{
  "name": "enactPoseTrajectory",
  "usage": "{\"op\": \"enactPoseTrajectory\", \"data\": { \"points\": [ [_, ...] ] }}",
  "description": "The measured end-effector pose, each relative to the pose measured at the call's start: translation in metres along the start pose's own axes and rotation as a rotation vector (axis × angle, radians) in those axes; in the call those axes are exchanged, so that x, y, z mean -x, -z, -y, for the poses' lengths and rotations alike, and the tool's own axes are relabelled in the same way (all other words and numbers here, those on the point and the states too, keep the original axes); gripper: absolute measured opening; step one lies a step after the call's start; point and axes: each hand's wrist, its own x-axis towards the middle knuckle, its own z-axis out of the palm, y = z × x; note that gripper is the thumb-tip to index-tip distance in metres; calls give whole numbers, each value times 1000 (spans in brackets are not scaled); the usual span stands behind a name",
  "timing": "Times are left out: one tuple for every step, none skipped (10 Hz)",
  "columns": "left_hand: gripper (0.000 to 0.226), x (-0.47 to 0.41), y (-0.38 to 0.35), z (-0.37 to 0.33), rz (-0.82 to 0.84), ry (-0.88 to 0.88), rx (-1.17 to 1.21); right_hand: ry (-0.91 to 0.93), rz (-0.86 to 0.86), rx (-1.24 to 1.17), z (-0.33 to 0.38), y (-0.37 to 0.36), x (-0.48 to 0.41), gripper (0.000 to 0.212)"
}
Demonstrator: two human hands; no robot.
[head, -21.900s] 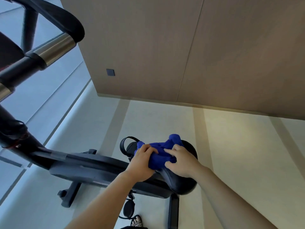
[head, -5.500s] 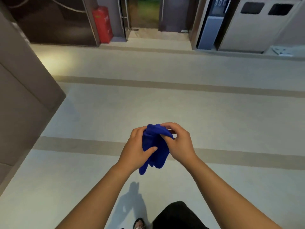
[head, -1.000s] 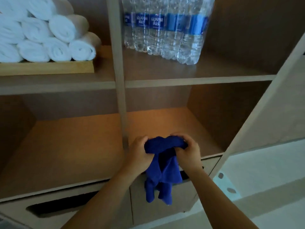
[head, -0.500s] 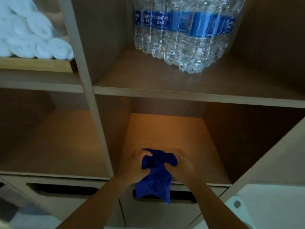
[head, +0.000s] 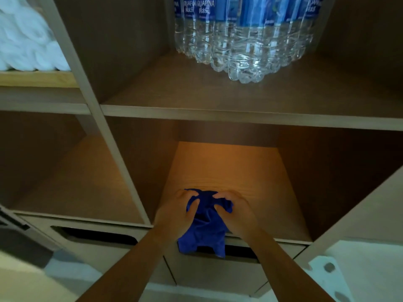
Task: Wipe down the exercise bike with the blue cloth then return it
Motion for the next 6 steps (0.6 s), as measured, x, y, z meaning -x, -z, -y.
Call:
{"op": "enactPoseTrajectory", "data": {
  "points": [
    [33,10,13,-11,-30,0,-14,-1,-52,-32,3,2,9,26],
    [38,27,29,-23,-47,-120,-30,16,-100,-40,9,5,22,28],
    [47,45,40,-34,-67,-243,-85,36,-124,-20,22,6,35,32],
    [51,61,51,-39,-70,-180,-25,50,-97,-52,39,6,53,29],
    [54,85,67,-41,-77,-173,15,94,-67,-89,51,6,81,27],
    [56,111,76,-45,-68,-184,20,120,-61,-131,64,7,106,27]
  ]
}}
